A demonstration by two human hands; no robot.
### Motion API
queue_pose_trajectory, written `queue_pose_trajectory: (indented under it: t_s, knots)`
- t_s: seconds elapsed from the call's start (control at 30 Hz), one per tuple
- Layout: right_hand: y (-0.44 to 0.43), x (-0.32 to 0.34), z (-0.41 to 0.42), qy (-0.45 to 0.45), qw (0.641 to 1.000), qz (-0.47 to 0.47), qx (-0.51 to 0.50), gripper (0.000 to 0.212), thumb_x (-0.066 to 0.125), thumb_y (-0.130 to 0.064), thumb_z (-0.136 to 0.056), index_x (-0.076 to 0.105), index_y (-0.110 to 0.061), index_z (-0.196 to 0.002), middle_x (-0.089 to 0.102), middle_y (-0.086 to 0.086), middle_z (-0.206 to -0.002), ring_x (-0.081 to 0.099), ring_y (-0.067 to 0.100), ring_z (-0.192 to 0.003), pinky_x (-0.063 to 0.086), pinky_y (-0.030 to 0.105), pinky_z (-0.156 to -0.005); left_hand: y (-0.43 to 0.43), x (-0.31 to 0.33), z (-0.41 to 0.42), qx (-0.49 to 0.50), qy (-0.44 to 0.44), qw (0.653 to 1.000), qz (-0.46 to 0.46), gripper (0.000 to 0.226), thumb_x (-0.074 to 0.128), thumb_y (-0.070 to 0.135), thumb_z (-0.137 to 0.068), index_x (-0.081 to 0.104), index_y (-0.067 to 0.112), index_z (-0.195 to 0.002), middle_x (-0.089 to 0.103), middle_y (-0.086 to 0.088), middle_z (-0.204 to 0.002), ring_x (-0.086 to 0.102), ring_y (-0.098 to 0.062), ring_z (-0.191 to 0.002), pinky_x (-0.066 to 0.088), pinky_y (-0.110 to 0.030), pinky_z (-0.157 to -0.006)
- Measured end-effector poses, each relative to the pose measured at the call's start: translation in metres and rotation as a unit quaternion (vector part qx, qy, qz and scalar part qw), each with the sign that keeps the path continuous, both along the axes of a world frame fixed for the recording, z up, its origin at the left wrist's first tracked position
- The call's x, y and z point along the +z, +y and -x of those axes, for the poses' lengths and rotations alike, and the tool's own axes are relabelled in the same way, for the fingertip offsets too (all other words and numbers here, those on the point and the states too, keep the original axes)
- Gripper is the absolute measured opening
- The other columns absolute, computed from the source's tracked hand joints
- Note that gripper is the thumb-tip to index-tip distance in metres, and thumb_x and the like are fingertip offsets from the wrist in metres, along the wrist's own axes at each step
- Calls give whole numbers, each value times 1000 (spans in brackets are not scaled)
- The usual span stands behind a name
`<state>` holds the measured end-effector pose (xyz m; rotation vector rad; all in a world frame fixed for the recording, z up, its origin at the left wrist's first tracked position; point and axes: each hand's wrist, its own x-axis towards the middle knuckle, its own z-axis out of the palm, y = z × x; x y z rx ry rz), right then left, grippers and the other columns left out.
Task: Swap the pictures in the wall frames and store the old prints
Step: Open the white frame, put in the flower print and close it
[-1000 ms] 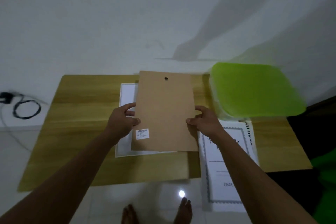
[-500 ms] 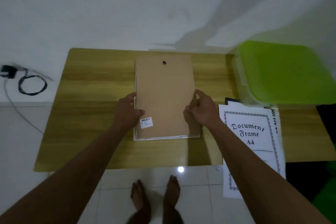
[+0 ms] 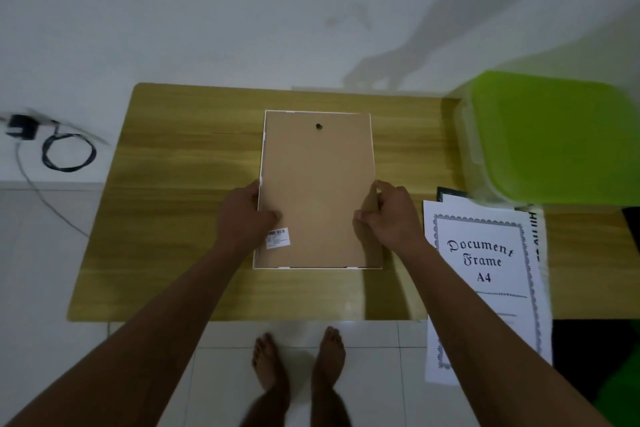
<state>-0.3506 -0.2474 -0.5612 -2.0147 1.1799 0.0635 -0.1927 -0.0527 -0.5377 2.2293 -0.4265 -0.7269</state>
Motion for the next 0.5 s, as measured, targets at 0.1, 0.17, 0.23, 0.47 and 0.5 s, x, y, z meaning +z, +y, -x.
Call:
queue_pose_trajectory:
  t_s: [0.1,0.17,0.23,0.47,0.5]
  knots:
    - [0,2,0,-5,1000,2,1,34,83,-25,-72,49,-23,-76,57,11,-92,53,22,-75,34,24,-53,0,-1,-1,1,-2,1000,-5,56,66,32,-55,68,29,-111,73,4,-95,69,-21,-86,55,-43,-80]
    - [-1,3,1,-22,1000,6,-2,26,82,-22,-74,58,-17,-84,60,12,-94,57,24,-79,38,26,-56,-1,-1,-2,-2,-3,1000,-9,57,66,33,-55,67,30,-112,72,3,-96,69,-21,-86,55,-43,-81]
    - [-1,7,2,-37,999,-1,-8,32,82,-18,-76,64,-7,-100,62,12,-93,60,26,-83,44,30,-64,0,-3,-3,-7,-6,1000,-14,59,66,35,-55,66,31,-114,72,3,-97,68,-21,-86,55,-43,-81]
    - [-2,5,14,-65,997,-46,-12,47,80,-13,-78,61,-8,-121,54,5,-79,54,16,-75,45,25,-69,2,-7,-4,-12,-14,1000,-9,59,67,36,-56,67,30,-114,73,4,-99,69,-18,-88,54,-42,-83]
    - [-1,4,17,-69,996,-51,-19,46,80,-15,-79,62,-16,-121,57,-1,-78,57,13,-74,42,18,-64,2,-8,-4,-14,-11,1000,-5,58,67,36,-56,67,29,-113,73,5,-98,69,-18,-87,55,-42,-82]
